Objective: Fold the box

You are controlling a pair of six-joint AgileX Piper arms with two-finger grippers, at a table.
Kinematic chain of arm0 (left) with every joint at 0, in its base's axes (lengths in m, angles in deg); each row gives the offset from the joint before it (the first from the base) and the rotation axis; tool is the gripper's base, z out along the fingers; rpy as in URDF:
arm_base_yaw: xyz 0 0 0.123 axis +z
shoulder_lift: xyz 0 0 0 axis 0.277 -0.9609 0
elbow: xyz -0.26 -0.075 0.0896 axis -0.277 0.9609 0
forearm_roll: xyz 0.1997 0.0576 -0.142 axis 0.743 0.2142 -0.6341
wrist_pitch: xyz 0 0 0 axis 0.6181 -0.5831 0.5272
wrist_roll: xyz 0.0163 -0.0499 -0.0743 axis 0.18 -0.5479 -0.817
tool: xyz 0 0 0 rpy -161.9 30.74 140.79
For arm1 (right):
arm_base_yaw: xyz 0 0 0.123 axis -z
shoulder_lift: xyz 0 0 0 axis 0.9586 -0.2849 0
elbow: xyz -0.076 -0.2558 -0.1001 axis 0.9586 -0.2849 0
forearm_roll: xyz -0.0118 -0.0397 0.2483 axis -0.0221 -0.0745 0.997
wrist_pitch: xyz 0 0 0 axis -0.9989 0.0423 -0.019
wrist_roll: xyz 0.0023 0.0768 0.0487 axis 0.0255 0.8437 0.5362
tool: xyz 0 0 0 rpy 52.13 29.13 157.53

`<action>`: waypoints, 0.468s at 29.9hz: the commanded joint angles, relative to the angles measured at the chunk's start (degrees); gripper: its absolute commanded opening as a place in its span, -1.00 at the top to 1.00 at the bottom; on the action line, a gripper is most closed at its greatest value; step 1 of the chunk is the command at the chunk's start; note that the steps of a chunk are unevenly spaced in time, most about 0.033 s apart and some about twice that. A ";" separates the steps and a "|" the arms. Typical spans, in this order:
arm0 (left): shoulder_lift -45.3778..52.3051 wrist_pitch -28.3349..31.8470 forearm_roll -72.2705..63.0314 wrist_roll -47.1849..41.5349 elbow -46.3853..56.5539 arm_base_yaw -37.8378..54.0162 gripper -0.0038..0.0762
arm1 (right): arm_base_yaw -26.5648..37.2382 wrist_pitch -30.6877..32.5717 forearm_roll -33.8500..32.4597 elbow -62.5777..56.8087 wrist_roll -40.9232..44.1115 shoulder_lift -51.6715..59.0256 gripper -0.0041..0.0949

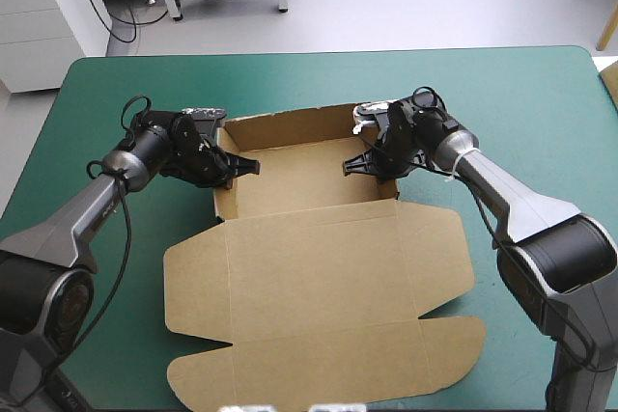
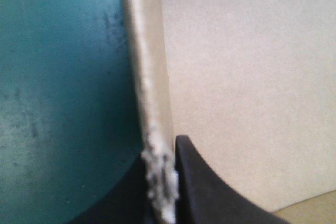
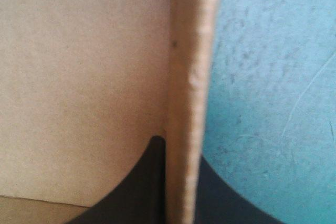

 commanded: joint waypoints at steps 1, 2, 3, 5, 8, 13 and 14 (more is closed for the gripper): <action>-1.71 4.31 3.57 4.95 -3.16 -0.36 0.92 | 1.83 -3.24 -0.26 1.43 -3.72 1.32 0.96; -2.57 3.75 3.45 6.67 -3.55 -0.36 0.92 | 1.85 -3.38 -0.59 1.43 -4.37 1.17 0.96; -3.06 3.62 3.03 8.61 -3.85 -0.36 0.92 | 1.85 -3.65 -0.59 1.43 -5.27 1.03 0.96; -3.95 3.53 1.87 10.16 -4.21 -0.36 0.92 | 1.85 -4.16 -0.59 1.43 -5.82 1.01 0.96; -4.29 4.31 1.76 10.16 -4.18 -0.36 0.92 | 1.85 -5.05 -0.59 1.69 -5.82 1.01 0.96; -4.18 2.37 1.75 13.92 -5.81 -0.36 0.91 | 1.85 -4.12 -0.26 4.80 -8.80 1.01 0.95; -4.18 1.09 1.60 14.21 -6.52 -0.36 0.87 | 1.85 -3.83 -0.26 5.49 -8.80 1.01 0.93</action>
